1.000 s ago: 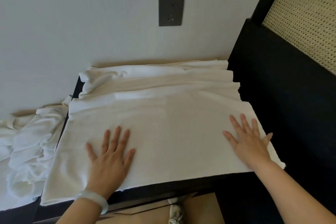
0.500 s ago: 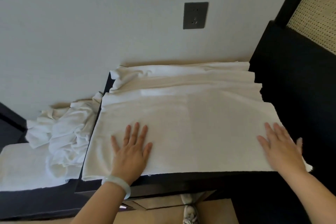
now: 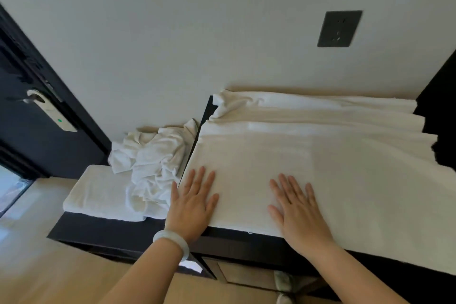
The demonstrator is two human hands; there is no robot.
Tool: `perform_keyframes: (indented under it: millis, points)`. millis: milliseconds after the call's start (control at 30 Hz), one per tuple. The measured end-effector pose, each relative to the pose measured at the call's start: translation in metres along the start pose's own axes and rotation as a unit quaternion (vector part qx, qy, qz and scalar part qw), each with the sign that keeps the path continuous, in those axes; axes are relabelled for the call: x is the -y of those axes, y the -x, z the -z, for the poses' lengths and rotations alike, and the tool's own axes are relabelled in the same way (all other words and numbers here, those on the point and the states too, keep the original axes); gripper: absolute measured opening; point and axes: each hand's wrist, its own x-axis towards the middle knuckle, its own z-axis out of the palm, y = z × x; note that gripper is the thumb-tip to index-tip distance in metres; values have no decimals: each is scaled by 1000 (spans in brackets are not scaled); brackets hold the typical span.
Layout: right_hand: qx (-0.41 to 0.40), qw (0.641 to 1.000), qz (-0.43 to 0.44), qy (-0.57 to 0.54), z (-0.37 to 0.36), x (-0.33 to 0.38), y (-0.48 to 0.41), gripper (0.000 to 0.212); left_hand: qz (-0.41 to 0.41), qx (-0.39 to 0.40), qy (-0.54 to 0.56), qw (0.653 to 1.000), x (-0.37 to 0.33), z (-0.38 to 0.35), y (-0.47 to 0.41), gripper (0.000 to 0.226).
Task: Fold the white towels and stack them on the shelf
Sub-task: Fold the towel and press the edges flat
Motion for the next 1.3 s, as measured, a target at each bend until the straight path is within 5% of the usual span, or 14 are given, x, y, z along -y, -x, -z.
perform_keyframes:
  millis: [233,333,400,467,533,800,867,1033,1133,1200,1300]
  points:
    - [9,998,-12,-56,11,3,-1,64,61,25,27,997,-31,32,17,59]
    - [-22,947,-87,-309,26,4,3,59,102,-35,287,952,-80,44,47,46]
    - [-48,896,-134,-420,32,2,12,57,212,35,501,838,-108,54,61,36]
    - [-32,928,-121,-351,31,1,23,61,321,116,661,669,-120,62,66,30]
    - [0,967,-90,-240,22,-1,29,69,370,132,741,545,-113,68,66,29]
    - [61,992,-55,-100,12,-5,25,88,397,98,879,245,-53,72,62,63]
    - [68,991,-60,-95,13,-6,25,87,391,96,885,233,-62,69,51,57]
    - [93,984,-61,-136,25,-4,23,97,387,100,868,294,-80,70,21,34]
    - [133,979,-34,-151,32,-7,24,103,370,88,885,271,-80,79,9,26]
    - [143,978,-10,-153,40,-12,25,93,355,76,899,245,-79,89,6,28]
    - [109,944,-37,-308,68,-32,23,54,329,49,916,226,-79,105,10,35]
